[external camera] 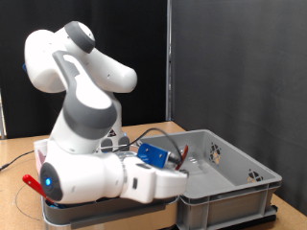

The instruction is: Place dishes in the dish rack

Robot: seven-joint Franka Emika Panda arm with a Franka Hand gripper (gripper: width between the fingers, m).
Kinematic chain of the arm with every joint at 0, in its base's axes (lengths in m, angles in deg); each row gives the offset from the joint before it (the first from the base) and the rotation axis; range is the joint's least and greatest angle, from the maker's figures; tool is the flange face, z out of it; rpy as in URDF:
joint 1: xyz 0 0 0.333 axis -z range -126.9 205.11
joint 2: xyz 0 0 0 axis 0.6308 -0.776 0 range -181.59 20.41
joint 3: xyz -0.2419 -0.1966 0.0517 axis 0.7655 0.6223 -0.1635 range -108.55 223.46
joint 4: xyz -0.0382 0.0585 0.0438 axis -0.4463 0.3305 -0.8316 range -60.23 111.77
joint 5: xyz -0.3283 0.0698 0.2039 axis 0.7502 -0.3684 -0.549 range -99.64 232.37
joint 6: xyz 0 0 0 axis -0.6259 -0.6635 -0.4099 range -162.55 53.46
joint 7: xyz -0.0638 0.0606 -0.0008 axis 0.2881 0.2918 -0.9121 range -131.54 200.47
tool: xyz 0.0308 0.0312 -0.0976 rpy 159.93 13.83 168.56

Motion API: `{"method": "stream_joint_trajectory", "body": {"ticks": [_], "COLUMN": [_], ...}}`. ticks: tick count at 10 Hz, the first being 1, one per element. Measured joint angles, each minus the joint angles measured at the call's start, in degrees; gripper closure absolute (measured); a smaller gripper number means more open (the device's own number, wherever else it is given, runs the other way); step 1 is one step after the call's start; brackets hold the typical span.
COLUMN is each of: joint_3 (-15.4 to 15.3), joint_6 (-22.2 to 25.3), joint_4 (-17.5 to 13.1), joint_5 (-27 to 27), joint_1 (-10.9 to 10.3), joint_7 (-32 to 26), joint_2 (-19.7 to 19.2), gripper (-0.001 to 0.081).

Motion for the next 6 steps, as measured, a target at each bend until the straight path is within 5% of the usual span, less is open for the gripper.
{"method": "stream_joint_trajectory", "body": {"ticks": [6], "joint_3": [-6.34], "joint_6": [3.23], "joint_4": [-4.08], "joint_5": [11.29], "joint_1": [-4.33], "joint_7": [-10.77], "joint_2": [3.31], "gripper": [-0.0005]}}
